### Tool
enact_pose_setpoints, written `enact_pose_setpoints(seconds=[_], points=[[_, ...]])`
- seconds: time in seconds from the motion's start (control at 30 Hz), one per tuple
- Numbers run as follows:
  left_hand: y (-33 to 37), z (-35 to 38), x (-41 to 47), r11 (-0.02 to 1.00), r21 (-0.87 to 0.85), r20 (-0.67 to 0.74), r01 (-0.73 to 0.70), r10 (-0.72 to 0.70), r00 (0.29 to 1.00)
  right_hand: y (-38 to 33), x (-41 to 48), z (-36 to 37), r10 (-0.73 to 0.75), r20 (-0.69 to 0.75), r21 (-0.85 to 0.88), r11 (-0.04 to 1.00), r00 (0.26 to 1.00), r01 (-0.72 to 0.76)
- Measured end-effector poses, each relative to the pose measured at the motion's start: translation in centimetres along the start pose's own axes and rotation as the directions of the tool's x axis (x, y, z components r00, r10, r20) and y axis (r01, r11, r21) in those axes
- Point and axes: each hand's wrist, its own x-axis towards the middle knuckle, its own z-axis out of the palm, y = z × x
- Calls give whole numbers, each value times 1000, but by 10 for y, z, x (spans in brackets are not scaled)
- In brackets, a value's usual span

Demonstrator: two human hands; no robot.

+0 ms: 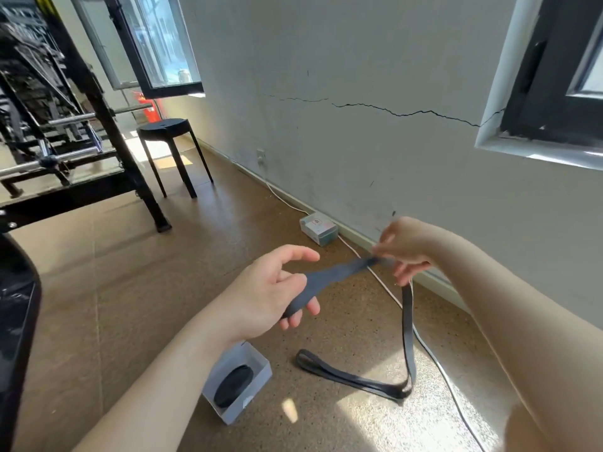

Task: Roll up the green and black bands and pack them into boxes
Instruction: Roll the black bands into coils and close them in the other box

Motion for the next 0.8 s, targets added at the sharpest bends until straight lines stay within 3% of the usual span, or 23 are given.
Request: enact_pose_setpoints(seconds=[0.03,0.07,0.1,0.13,0.2,0.23,0.3,0.37,0.43,0.53,0.6,0.7,0.8], points=[[0,-1,-2,994,-107,20,14,-12,1000,-7,-8,0,-66,52,-284,956,996,78],[0,-1,-3,979,-201,35,40,-34,999,-16,-17,1,-173,87,-402,895,981,193],[-1,-2,-4,959,-274,43,70,-61,997,-24,-25,5,-301,141,-361,871,943,332],[-2,-2,-3,935,-341,50,99,-87,995,-31,-33,10,-400,238,-196,873,885,447],[-4,-2,-1,854,-504,36,133,-133,990,-42,-45,23,-478,477,216,877,737,429],[-4,-4,1,807,-575,14,134,-154,988,-42,-45,29,-500,524,323,866,690,382],[-4,-8,2,751,-648,-26,124,-185,982,-41,-42,37,-552,488,380,832,677,405],[-2,-13,0,754,-645,-35,125,-193,981,-42,-40,40,-586,436,386,807,683,446],[0,-18,-3,827,-545,-54,138,-199,978,-46,-40,44,-595,406,341,803,694,489],[-3,-22,-1,981,-148,-185,123,-150,971,-49,-36,53,-629,309,272,777,714,568],[-5,-26,0,998,-12,-297,57,-58,953,-48,-32,54,-633,285,307,772,720,557],[-10,-35,-5,973,-198,-235,-117,69,970,-45,-27,51,-618,297,428,767,728,477],[-9,-42,-10,936,-307,-122,-169,137,983,-44,-25,47,-660,347,577,711,667,403]])
